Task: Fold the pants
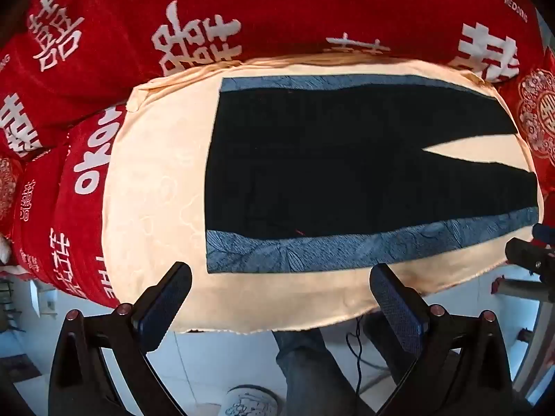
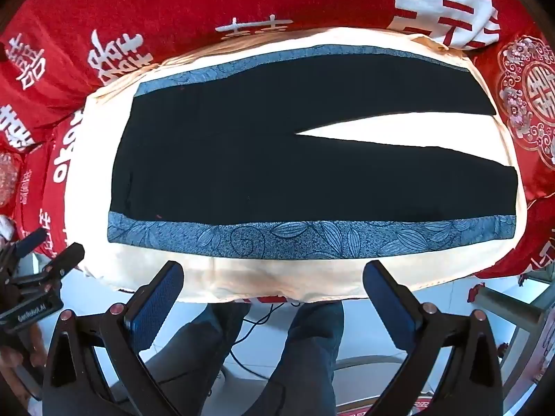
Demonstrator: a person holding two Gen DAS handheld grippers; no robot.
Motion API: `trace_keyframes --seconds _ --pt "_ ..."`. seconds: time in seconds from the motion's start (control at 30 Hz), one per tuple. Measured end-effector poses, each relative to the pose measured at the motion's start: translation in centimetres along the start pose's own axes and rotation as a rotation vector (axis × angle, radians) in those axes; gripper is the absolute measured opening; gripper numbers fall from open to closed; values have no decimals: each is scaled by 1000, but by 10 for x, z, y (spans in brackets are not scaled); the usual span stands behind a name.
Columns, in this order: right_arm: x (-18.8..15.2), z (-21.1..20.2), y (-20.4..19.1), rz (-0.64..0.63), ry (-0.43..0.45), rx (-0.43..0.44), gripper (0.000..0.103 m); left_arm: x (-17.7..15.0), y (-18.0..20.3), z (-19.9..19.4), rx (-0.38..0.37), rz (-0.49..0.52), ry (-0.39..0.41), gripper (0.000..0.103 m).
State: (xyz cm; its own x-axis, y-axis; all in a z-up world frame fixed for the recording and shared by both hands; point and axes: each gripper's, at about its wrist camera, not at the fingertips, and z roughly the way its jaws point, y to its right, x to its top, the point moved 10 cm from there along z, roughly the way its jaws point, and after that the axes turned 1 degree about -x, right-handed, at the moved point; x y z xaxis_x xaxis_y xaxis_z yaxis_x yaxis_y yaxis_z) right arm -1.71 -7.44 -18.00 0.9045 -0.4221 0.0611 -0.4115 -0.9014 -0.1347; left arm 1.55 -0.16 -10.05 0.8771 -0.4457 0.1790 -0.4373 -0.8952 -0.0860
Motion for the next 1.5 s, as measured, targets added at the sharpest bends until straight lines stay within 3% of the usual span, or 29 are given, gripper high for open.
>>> trace_keyframes --seconds 0.1,0.13,0.27,0.47,1.5 --pt "2 1 5 7 -35 30 103 -1 6 -11 -38 -6 -38 103" --pt "0 -2 6 2 7 51 103 0 6 -14 -38 -8 -42 103" --pt "-4 -10 1 7 2 -21 103 12 0 -19 -16 -15 -37 103" --pt "-1 -13 2 40 -22 -7 103 21 -4 -23 -36 -41 -47 103" --pt "5 -21 10 27 -12 -51 103 38 10 -49 26 34 45 103"
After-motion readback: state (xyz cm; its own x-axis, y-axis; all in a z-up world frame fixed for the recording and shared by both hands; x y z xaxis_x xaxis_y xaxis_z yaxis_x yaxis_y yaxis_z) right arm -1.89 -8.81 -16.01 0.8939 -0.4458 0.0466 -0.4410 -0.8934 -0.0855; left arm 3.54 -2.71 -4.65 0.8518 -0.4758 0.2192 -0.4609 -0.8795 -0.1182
